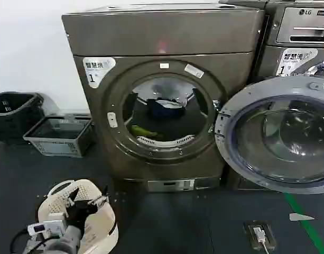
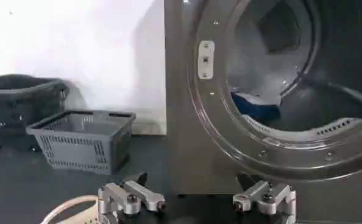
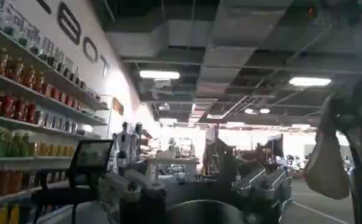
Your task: Grasp the clothes from the dryer.
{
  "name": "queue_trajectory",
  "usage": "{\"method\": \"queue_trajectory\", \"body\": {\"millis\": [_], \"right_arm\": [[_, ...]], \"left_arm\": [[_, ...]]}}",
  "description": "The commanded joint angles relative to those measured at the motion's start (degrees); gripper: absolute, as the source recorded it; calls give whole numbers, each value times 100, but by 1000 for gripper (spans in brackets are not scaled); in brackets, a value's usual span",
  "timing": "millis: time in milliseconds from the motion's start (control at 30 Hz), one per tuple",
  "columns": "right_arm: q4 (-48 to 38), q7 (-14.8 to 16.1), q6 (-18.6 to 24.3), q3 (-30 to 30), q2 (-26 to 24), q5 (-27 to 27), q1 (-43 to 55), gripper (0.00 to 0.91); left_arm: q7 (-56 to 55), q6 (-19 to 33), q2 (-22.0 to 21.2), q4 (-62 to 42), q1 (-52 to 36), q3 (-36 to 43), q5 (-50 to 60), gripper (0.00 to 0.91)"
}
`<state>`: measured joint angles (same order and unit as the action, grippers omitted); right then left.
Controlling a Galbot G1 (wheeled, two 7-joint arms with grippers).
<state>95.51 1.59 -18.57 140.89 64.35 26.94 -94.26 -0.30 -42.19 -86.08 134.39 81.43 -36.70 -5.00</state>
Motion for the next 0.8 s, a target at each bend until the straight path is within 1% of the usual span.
{"method": "queue_trajectory", "body": {"millis": [33,133,167,200,300,467,567,800], "right_arm": [[-32,-210,310,-72,-16,-1,9,907],[-137,-221,715,-144,-15,16,6,907],[-119,-116,766,-148,15,22,-2,907],[-108,-88,780,-148,25,21,-8,907],[-113,-84,902,-161,-2,46,14,907],[-88,-133,732,-223,16,118,26,907],[-86,-155,742,-247,10,217,32,907],[-78,-187,733,-249,-3,255,35,907]], "left_arm": [[-3,-281,2,-13,3,-5,-13,907],[4,-281,0,-22,0,-8,-6,907],[4,-281,-1,-30,-1,-5,2,907],[5,-281,-5,-36,-4,-1,15,907],[12,-281,-18,-65,-23,17,50,907],[9,-281,-14,-55,-20,26,48,907],[14,-281,-13,-51,-22,26,49,907],[15,-281,-44,-85,-26,70,83,907]]}}
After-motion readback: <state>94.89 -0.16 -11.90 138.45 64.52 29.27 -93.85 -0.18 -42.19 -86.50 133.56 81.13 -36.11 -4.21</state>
